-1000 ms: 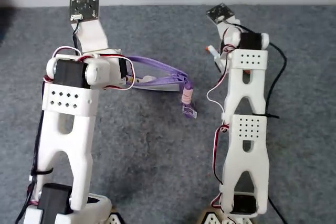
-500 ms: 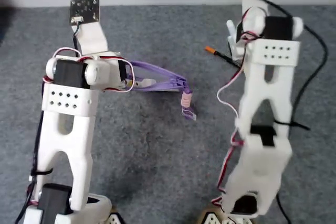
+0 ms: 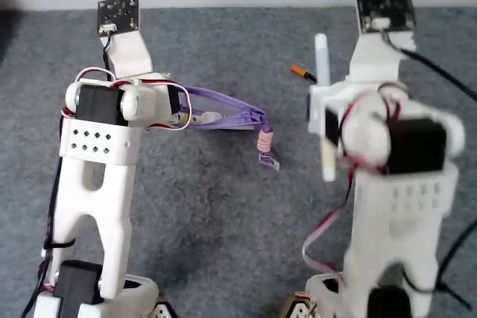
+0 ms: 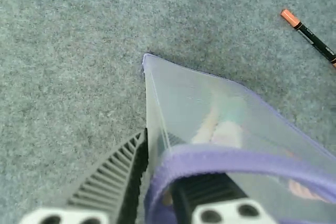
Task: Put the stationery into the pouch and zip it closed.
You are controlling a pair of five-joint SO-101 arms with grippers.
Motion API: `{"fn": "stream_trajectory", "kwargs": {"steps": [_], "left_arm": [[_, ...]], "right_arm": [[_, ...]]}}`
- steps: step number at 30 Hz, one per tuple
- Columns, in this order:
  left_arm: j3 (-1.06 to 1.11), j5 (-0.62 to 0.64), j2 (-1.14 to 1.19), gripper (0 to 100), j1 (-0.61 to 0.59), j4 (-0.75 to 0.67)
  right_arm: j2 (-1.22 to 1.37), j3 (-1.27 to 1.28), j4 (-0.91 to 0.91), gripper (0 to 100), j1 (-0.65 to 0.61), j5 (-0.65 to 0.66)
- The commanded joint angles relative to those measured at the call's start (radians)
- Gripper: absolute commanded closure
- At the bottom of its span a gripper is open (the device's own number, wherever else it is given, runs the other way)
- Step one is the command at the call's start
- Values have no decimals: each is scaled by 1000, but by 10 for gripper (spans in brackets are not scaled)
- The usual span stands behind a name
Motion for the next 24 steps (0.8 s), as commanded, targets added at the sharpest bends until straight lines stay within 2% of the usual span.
{"fn": "stream_trajectory", "kwargs": {"steps": [1, 8, 15, 24], "left_arm": [[-24, 20, -12, 968, 55, -14], [-73, 44, -5, 967, 109, -44], [-73, 44, -5, 967, 109, -44], [-58, 41, -3, 968, 103, -43]], "right_arm": [[-87, 0, -44, 991, -84, -58], [-173, 2, -114, 991, -206, -64], [-341, 199, -104, 991, -213, -64], [-638, 535, -484, 991, -249, -15]]}}
